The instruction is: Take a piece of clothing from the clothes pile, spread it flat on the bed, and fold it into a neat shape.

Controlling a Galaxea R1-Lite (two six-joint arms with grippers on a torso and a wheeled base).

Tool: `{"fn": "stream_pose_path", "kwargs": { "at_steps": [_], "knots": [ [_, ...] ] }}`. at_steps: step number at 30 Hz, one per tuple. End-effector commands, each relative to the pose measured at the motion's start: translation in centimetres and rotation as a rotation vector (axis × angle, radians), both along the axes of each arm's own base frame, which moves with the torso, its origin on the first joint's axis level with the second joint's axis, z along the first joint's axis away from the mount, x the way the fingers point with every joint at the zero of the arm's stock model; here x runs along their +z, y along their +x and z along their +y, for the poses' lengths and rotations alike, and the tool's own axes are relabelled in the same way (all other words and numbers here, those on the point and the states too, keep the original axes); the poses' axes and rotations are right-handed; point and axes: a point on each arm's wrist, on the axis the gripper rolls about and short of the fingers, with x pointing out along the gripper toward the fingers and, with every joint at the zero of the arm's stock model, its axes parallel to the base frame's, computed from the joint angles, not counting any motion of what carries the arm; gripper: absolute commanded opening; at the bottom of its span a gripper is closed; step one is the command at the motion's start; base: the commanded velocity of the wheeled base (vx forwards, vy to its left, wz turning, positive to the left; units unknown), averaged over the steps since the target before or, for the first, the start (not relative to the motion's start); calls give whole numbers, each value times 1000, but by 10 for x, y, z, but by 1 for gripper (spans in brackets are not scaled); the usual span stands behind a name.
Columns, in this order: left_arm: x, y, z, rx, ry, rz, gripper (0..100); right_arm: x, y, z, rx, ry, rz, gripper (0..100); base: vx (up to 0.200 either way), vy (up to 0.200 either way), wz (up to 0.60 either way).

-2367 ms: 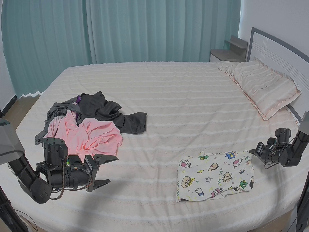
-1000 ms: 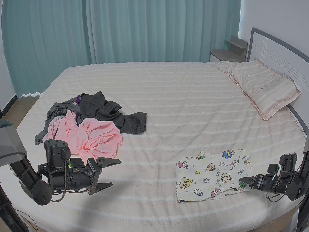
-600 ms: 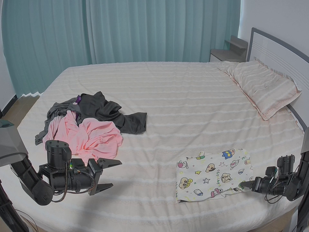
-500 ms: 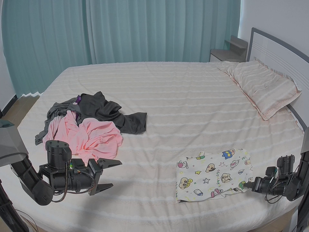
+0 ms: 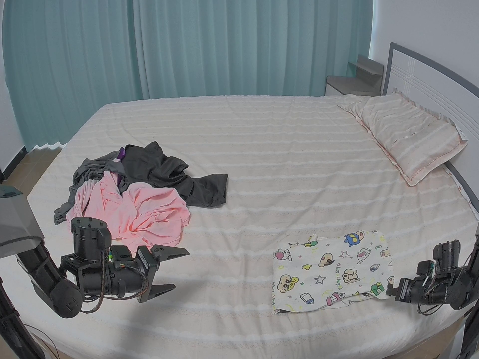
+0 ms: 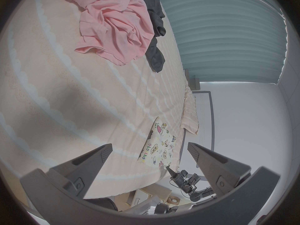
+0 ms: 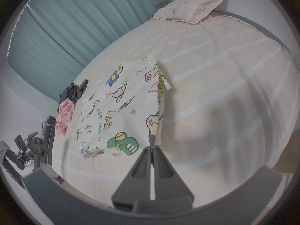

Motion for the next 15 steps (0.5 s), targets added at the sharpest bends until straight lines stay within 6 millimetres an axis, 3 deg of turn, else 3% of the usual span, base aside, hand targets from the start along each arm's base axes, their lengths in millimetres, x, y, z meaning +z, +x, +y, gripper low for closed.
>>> {"fn": "stream_pose_path", "kwargs": {
  "at_steps": [1,7,15],
  "knots": [
    [0,0,0,1,0,1,100,13,-11,-6,-6,-40,-31,0,0,0,0],
    [0,0,0,2,1,-1,100,8,-17,-21,-9,-107,14,0,0,0,0],
    [0,0,0,1,1,-1,100,5,-19,-22,-7,-109,44,0,0,0,0]
  ]
}}
